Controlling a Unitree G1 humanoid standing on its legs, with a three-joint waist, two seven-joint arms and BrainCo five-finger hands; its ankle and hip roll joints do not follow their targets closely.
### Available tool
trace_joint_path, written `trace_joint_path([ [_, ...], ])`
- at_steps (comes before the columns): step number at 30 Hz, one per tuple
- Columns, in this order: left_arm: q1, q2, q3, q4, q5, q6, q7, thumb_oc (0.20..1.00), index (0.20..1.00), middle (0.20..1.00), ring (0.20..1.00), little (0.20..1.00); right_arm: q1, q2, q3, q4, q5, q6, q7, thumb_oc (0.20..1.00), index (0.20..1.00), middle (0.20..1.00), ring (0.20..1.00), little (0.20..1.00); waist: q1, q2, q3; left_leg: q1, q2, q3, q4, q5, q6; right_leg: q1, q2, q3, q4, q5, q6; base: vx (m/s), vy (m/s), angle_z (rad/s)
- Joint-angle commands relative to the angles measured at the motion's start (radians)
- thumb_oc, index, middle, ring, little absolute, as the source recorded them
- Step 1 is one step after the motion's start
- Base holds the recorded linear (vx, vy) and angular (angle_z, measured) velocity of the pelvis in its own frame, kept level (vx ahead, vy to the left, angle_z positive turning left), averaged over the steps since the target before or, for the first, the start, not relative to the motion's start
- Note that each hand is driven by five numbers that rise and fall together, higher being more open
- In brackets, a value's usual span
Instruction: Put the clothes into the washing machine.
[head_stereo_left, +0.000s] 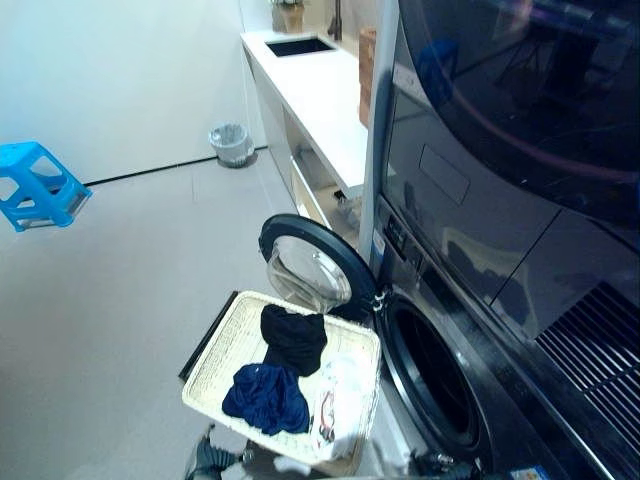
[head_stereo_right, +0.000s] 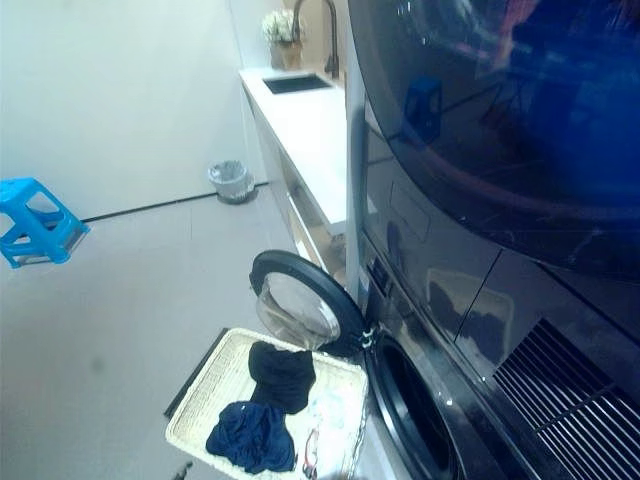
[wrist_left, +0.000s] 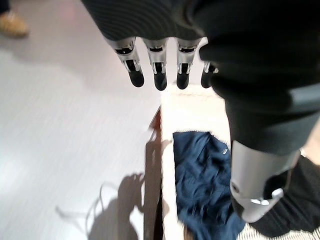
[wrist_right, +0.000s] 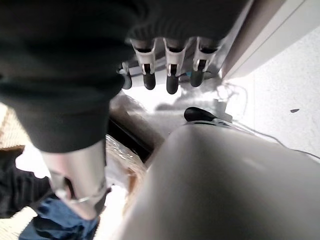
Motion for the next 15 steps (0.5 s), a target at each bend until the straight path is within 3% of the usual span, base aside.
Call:
trace_joint_path([
  [1,-0.097,0.028,-0.029,0.018,0.034,-0.027,0.083,1.000,1.000,1.000,1.000,1.000,-0.080,0.004,0.042,-0.009,0.041,-0.042,-0.004,1.000,1.000,1.000,1.000,1.000,0.000,-0.045,0.039,-0.018,-0.043,0.052,0.031,-0.028,0.029,-0.069,-0.019,0.052,0.058,0.034,0.059,-0.07,0.091,-0.12],
  [5,-0.213,0.039,-0.039,0.015,-0.032,-0.009,0.103,1.000,1.000,1.000,1.000,1.000,-0.164,-0.009,0.080,-0.024,0.024,-0.044,-0.017,1.000,1.000,1.000,1.000,1.000,-0.015,-0.041,0.129,-0.111,-0.054,0.055,0.069,-0.018,0.032,-0.158,-0.022,0.088,0.070,0.057,0.057,-0.08,0.116,-0.15],
  [15,-0.420,0.086,-0.030,0.018,-0.117,-0.015,0.138,1.000,1.000,1.000,1.000,1.000,-0.305,0.003,0.143,-0.084,0.092,-0.056,-0.036,1.000,1.000,1.000,1.000,1.000,-0.032,-0.059,0.288,-0.327,-0.074,0.079,0.181,-0.004,0.022,-0.366,-0.032,0.119,0.112,0.103,0.063,-0.07,0.070,-0.05],
])
